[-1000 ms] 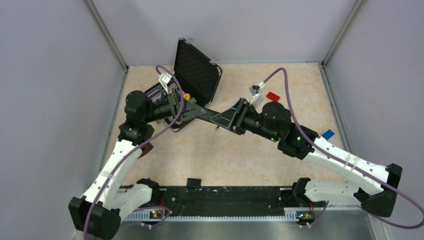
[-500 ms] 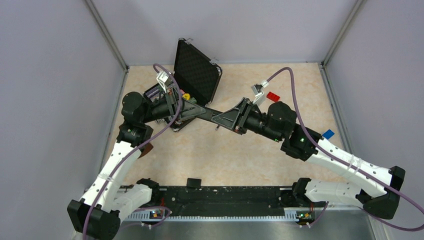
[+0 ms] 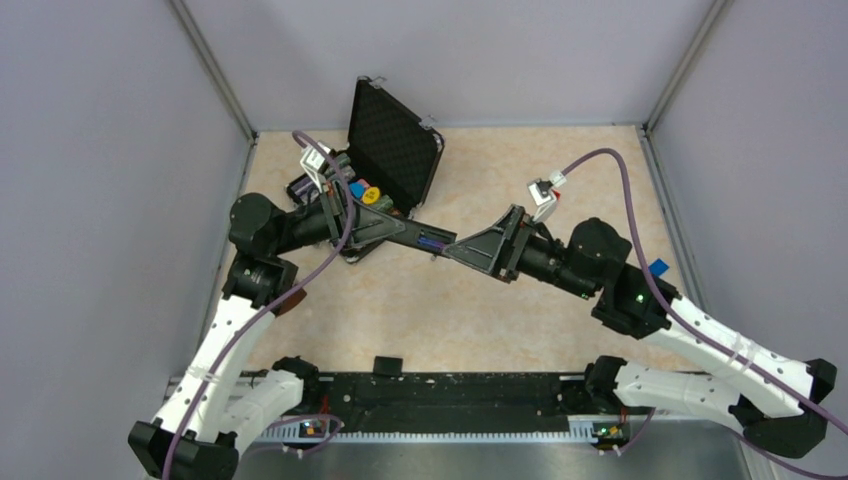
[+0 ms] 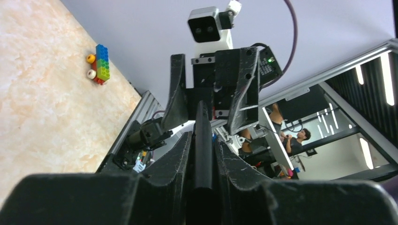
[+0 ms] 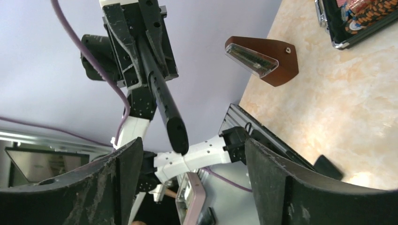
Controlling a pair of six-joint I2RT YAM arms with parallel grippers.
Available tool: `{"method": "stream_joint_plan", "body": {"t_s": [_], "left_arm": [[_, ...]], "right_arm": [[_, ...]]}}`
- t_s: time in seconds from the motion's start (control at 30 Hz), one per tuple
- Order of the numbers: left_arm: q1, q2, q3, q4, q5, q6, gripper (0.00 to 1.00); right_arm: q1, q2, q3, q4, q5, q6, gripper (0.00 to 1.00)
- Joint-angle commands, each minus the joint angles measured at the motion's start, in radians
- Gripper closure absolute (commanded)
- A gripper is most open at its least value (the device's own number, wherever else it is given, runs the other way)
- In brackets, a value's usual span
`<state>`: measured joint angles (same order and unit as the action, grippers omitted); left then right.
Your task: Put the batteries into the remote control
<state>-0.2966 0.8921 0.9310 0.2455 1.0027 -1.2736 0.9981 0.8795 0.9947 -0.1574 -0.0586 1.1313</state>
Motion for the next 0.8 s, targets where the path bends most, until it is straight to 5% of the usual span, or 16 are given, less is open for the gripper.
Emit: {"method": "stream_joint_plan", "body": {"t_s": [0.0, 0.17, 0.5, 0.77], "left_arm": [[-0.001, -0.032, 0.046, -0.120, -0.012, 0.136, 1.00], [-0.001, -0.038, 0.044, -0.151, 0.037, 0.181, 1.00], [-0.003, -0.054, 0.029, -0.200, 0.196, 0.306, 1.00], [-0.034, -0.087, 0.050, -0.225, 0.277, 0.442, 1.00]], "right_arm": [[-0.013, -0.083, 0.054, -0.105, -0.005, -0.082, 0.19], [-0.013, -0.077, 0.120, -0.222, 0.010, -0.211, 0.15], [-0.013, 0.188, 0.334, -0.342, -0.307, -0.618, 0.14], [-0.013, 0.286, 0.345, -0.314, -0.513, -0.650, 0.35]]}}
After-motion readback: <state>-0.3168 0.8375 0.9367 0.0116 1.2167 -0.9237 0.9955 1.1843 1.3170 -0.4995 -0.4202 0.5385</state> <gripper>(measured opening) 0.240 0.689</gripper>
